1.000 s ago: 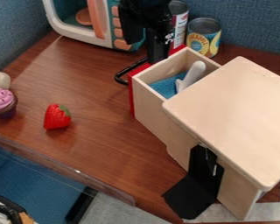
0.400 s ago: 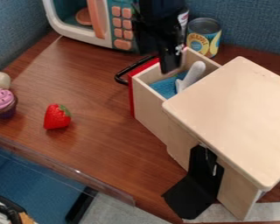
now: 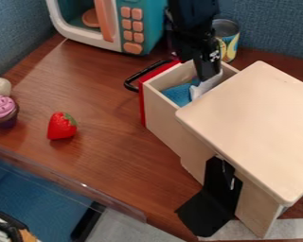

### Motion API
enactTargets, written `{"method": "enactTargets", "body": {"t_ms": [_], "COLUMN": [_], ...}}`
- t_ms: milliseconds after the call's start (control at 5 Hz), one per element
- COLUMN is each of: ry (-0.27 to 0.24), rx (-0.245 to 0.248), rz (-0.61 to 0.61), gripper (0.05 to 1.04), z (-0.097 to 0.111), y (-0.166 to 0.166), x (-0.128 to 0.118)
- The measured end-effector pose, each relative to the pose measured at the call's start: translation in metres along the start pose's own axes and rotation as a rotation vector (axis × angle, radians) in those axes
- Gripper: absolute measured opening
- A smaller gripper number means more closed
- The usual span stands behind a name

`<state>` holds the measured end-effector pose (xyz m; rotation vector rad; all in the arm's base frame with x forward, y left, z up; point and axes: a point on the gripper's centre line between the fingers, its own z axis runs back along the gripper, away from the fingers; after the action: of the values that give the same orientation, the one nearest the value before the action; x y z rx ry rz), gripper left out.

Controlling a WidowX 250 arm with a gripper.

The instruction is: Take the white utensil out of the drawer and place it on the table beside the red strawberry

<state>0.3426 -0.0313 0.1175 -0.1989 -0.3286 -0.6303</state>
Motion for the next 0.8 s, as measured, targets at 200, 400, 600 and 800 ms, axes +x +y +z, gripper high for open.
{"method": "enactTargets", "body": {"t_ms": [200,400,600,800], "ry": [-0.012,-0.008,0.0,0.002], "rx": [-0.02,0.008,-0.002,0.016], "rz": [-0.022,-0.058,-0.06,-0.072], "gripper": [1.0,1.0,1.0,1.001], "z": [-0.012,-0.015,-0.022,-0.023], "y": [0.003,0.008,0.01,0.011], "x": [0.006,0.012,0.011,0.012]}}
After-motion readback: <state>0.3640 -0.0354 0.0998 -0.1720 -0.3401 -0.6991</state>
